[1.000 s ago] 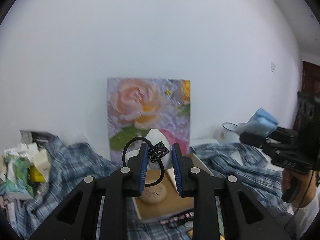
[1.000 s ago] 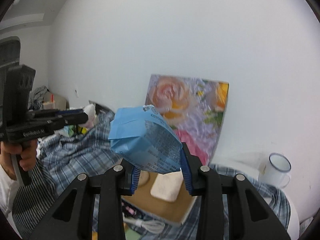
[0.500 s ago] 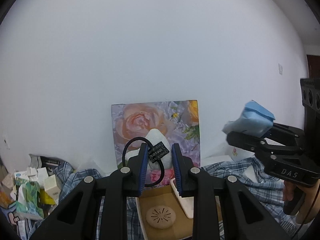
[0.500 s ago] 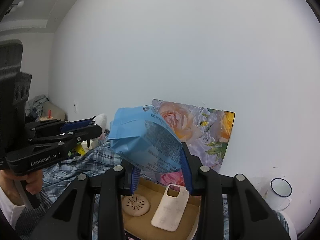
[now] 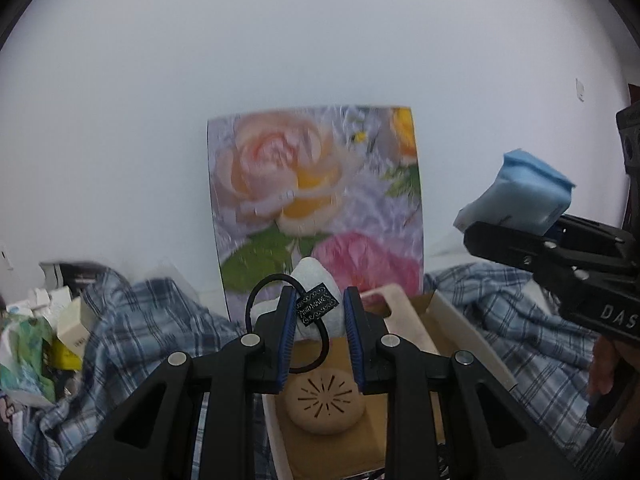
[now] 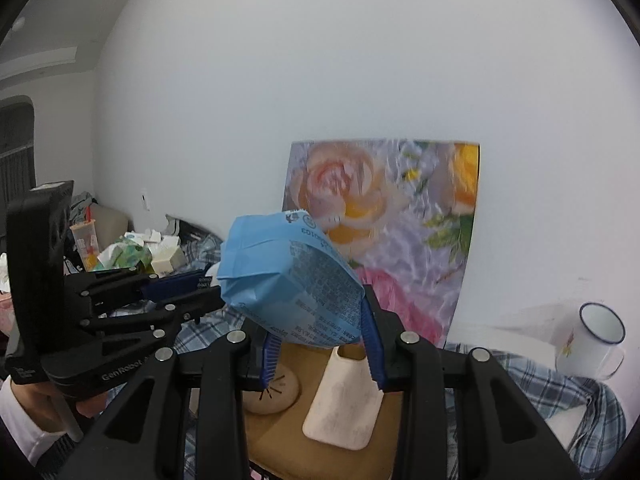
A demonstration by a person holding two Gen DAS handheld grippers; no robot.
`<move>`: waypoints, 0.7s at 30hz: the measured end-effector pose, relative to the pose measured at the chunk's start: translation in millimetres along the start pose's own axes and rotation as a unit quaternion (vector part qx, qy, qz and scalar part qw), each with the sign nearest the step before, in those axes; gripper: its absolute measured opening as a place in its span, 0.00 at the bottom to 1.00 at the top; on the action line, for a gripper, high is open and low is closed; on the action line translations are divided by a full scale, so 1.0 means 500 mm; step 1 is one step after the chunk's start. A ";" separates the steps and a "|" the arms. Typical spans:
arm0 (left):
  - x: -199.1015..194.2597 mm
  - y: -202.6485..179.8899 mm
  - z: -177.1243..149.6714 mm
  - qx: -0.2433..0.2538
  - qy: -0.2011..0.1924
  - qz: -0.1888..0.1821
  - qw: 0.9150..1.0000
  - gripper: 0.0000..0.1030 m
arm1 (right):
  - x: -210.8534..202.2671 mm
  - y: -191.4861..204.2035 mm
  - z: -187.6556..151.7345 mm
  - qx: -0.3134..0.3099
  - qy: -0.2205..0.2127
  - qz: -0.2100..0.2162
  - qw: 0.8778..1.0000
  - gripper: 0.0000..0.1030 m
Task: Organize soft objects
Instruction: 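Lift the earphone case with the left gripper while the right gripper carries the mask packet over the box, then release the earphone case with the left gripper while the right releases the mask packet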
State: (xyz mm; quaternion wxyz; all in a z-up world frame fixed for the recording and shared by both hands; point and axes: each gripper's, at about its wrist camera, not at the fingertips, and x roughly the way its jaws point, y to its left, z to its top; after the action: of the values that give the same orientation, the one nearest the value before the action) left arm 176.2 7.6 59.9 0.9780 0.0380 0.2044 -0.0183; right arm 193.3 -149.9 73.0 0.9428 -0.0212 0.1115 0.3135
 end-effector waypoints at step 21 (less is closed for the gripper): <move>0.083 -0.027 -0.080 0.012 0.060 -0.030 0.998 0.25 | 0.091 -0.028 -0.082 0.008 0.082 -0.015 0.996 0.34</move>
State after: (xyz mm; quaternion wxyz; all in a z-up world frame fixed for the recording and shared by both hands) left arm 197.7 -3.6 6.0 0.9625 0.0444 0.2634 -0.0473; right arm 228.9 -139.3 22.6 0.9351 -0.0415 0.1909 0.2956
